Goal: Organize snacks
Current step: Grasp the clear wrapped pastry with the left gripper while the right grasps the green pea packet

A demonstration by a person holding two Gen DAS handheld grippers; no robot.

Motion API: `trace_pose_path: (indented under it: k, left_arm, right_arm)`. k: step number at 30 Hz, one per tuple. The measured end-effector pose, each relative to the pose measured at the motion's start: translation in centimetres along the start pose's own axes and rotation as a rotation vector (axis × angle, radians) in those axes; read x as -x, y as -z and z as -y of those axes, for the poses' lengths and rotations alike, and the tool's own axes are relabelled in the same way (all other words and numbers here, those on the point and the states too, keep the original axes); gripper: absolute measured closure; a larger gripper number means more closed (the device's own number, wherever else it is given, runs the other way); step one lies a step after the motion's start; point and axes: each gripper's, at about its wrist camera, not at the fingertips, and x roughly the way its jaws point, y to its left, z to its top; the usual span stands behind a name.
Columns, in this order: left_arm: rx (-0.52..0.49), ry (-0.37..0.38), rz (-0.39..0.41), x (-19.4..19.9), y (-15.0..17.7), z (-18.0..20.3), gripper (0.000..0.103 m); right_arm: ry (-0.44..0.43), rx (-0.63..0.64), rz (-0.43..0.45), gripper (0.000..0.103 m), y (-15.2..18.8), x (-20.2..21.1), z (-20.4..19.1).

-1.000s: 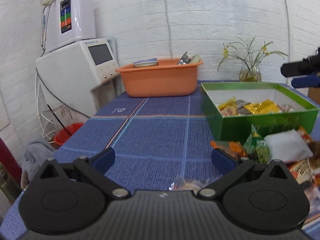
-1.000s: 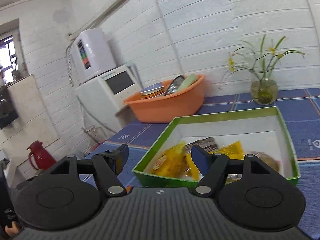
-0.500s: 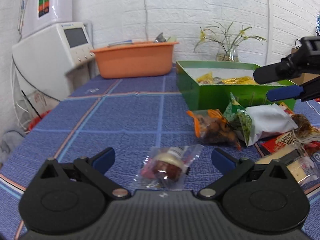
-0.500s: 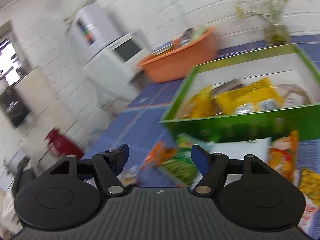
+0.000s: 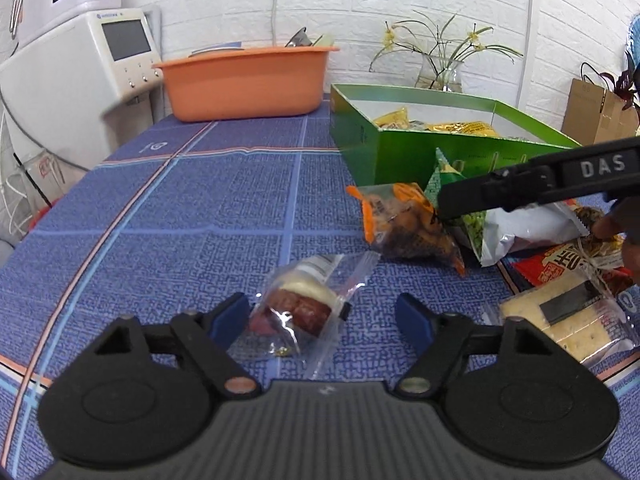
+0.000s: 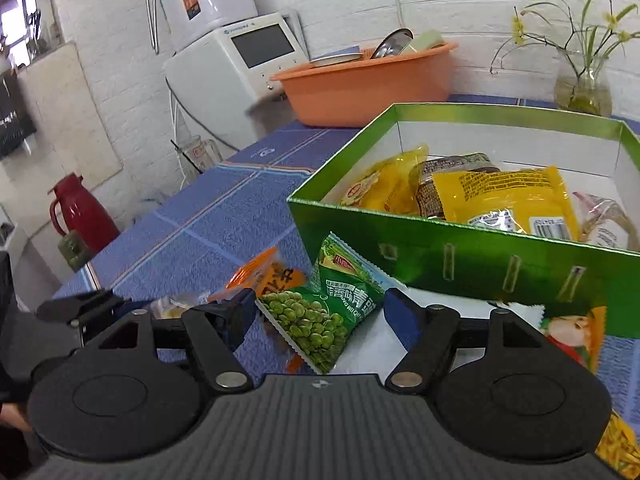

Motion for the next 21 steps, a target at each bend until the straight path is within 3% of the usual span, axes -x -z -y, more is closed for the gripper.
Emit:
trace_pose_path:
  k: [1, 4, 6, 7, 9, 10, 11, 13, 14, 15, 17, 18, 19, 21]
  left_arm:
    - [0.002, -0.002, 0.001, 0.0, 0.0, -0.1, 0.029]
    - [0.02, 0.01, 0.01, 0.0, -0.2, -0.2, 0.053]
    - [0.025, 0.01, 0.008, 0.0, -0.3, -0.3, 0.053]
    - [0.026, 0.012, 0.008, 0.0, -0.3, -0.3, 0.053]
    - [0.024, 0.012, 0.007, 0.2, -0.2, -0.3, 0.053]
    - [0.027, 0.021, 0.006, 0.3, -0.2, -0.4, 0.053]
    - [0.03, 0.028, 0.004, 0.4, -0.2, -0.4, 0.053]
    - [0.033, 0.035, 0.001, 0.7, -0.1, -0.5, 0.053]
    - [0.033, 0.037, -0.002, 0.8, 0.0, -0.6, 0.053]
    - [0.032, 0.038, -0.004, 0.9, 0.1, -0.6, 0.053]
    - [0.032, 0.028, -0.005, 1.2, 0.3, -0.6, 0.052]
    - [0.029, 0.026, -0.005, 1.3, 0.4, -0.6, 0.052]
    - [0.027, 0.026, -0.005, 1.4, 0.4, -0.6, 0.052]
    - [0.019, 0.025, -0.005, 1.5, 0.6, -0.5, 0.052]
  right_arm:
    - [0.001, 0.002, -0.006, 0.0, -0.1, -0.2, -0.1]
    - [-0.004, 0.027, -0.005, 0.0, 0.5, -0.5, -0.6]
    - [-0.015, 0.006, -0.003, 0.009, 0.6, -0.4, -0.7]
    - [-0.012, -0.001, -0.001, 0.023, 0.7, -0.1, -0.6]
    - [-0.016, -0.021, -0.004, 0.033, 0.8, 0.3, -0.4]
    - [-0.002, -0.033, -0.001, 0.082, 0.8, 0.5, -0.3]
    - [-0.013, -0.055, -0.005, 0.083, 0.9, 0.7, 0.1]
    - [-0.034, -0.12, -0.013, 0.081, 1.0, 1.0, 0.9]
    - [-0.033, -0.167, -0.019, 0.073, 1.1, 1.0, 1.3]
    - [-0.029, -0.206, -0.027, 0.054, 1.1, 0.9, 1.7]
    - [-0.051, -0.257, -0.007, 0.036, 1.0, 1.1, 1.9]
    - [-0.052, -0.268, 0.0, 0.013, 0.8, 1.1, 1.7]
    - [-0.046, -0.263, -0.006, 0.0, 0.5, 0.9, 1.2]
    - [-0.004, -0.204, -0.079, 0.0, -0.4, -0.3, -0.1]
